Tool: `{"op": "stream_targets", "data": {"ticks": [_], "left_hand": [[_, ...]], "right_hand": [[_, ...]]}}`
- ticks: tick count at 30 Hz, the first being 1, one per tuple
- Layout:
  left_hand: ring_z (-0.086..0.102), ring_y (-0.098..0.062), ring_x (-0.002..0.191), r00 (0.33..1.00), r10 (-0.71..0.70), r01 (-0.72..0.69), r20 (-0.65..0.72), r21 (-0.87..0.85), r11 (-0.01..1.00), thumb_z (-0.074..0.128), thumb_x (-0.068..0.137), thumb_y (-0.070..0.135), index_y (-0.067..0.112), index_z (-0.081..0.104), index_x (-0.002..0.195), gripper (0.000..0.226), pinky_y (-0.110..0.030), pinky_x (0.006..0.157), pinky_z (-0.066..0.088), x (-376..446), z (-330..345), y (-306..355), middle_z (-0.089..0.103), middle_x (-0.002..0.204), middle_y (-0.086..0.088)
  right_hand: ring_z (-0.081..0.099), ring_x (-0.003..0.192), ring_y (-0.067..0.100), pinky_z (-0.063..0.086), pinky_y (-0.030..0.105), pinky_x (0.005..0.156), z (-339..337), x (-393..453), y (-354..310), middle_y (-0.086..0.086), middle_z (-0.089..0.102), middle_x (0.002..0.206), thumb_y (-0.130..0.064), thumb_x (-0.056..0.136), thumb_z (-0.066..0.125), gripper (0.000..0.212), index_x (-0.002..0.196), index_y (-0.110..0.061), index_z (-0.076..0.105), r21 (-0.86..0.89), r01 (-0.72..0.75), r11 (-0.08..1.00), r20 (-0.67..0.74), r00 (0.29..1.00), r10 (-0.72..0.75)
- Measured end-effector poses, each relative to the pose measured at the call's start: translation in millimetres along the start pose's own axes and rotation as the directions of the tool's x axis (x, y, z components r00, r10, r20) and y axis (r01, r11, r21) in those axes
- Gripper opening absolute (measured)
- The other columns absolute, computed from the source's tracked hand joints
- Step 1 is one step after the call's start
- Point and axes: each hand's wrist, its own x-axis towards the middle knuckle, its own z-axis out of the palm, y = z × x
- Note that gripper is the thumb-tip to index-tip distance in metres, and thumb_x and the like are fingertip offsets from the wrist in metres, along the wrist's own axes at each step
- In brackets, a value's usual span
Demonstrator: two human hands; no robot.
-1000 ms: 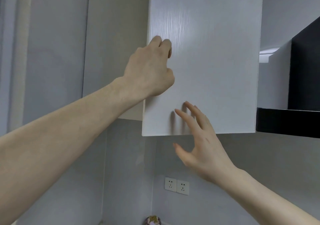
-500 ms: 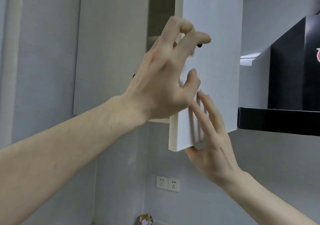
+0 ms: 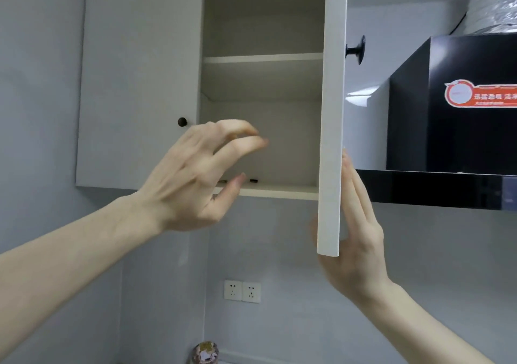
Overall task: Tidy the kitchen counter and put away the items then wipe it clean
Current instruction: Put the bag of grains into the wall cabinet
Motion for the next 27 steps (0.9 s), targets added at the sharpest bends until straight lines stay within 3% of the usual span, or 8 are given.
{"op": "stream_targets", "data": {"ticks": [5,10,13,15,18,20,24,27], "left_hand": [[0.061,-0.032,0.111,0.999,0.020,-0.021,0.035,0.016,1.000,0.065,0.083,0.010,0.006,0.063,0.133,0.049,-0.045,0.098,0.046,-2.9,0.8,18.4,0.057,0.133,-0.011],[0.061,-0.032,0.111,0.998,0.011,-0.011,0.064,0.001,1.000,0.065,0.081,0.008,0.005,0.063,0.131,0.051,-0.044,0.094,0.048,-5.4,-0.8,41.0,0.059,0.129,-0.011],[0.061,-0.032,0.111,0.995,-0.011,0.012,0.094,-0.015,1.000,0.065,0.080,0.009,0.005,0.062,0.130,0.050,-0.044,0.094,0.048,-7.9,-1.5,56.6,0.060,0.129,-0.010],[0.061,-0.032,0.112,0.993,-0.027,0.029,0.119,-0.019,0.999,0.065,0.079,0.009,0.004,0.063,0.129,0.049,-0.044,0.095,0.047,-10.8,-2.0,68.0,0.060,0.128,-0.010],[0.060,-0.033,0.110,0.986,-0.031,0.036,0.163,-0.024,0.999,0.065,0.079,0.009,0.003,0.062,0.126,0.048,-0.045,0.093,0.047,-15.6,-1.9,84.5,0.060,0.127,-0.011],[0.060,-0.033,0.111,0.981,-0.048,0.054,0.187,-0.026,0.998,0.065,0.079,0.009,0.003,0.062,0.126,0.047,-0.045,0.094,0.047,-21.5,-2.7,94.2,0.060,0.127,-0.011],[0.060,-0.032,0.111,0.967,-0.089,0.104,0.237,-0.050,0.993,0.066,0.078,0.008,0.004,0.064,0.123,0.046,-0.043,0.094,0.047,-45.5,-6.3,110.1,0.060,0.126,-0.010],[0.059,-0.031,0.105,0.942,-0.134,0.161,0.309,-0.066,0.985,0.068,0.076,0.006,0.006,0.063,0.121,0.046,-0.043,0.089,0.047,-73.9,-4.2,115.1,0.059,0.125,-0.008]], "right_hand": [[0.033,0.150,0.031,0.035,0.044,0.120,-23.6,-1.6,0.3,0.027,0.039,0.155,-0.033,0.105,0.042,0.063,0.146,0.015,0.035,0.057,-0.069,0.996,0.017,0.998,0.068],[0.042,0.144,0.035,0.041,0.044,0.115,-51.9,-11.7,8.6,0.025,0.045,0.152,0.005,0.089,0.061,0.062,0.146,0.014,0.038,0.104,-0.145,0.984,0.001,0.989,0.146],[0.055,0.127,0.043,0.048,0.057,0.101,-70.8,-18.8,14.3,0.027,0.056,0.137,0.014,0.087,0.063,0.058,0.142,0.012,0.045,0.139,-0.253,0.957,-0.033,0.965,0.260],[0.055,0.128,0.042,0.048,0.056,0.102,-78.1,-22.6,12.3,0.026,0.057,0.138,0.015,0.088,0.064,0.056,0.141,0.011,0.047,0.145,-0.276,0.950,-0.016,0.959,0.281],[0.040,0.147,0.028,0.041,0.043,0.116,-80.4,-32.8,-3.6,0.019,0.043,0.155,0.019,0.086,0.061,0.065,0.147,0.010,0.039,0.101,-0.222,0.970,0.088,0.973,0.213],[0.035,0.150,0.023,0.042,0.050,0.114,-79.9,-52.8,-14.1,0.012,0.037,0.160,0.014,0.089,0.062,0.068,0.151,0.005,0.036,0.120,-0.265,0.957,0.165,0.956,0.244],[0.029,0.152,0.017,0.041,0.052,0.114,-81.3,-104.6,-36.6,-0.005,0.023,0.167,-0.004,0.092,0.067,0.084,0.160,-0.013,0.019,0.113,-0.504,0.856,0.325,0.833,0.447],[0.021,0.154,0.012,0.038,0.052,0.115,-76.9,-130.4,-49.7,-0.011,0.017,0.168,-0.007,0.092,0.068,0.087,0.161,-0.019,0.017,0.049,-0.519,0.853,0.471,0.765,0.439]]}}
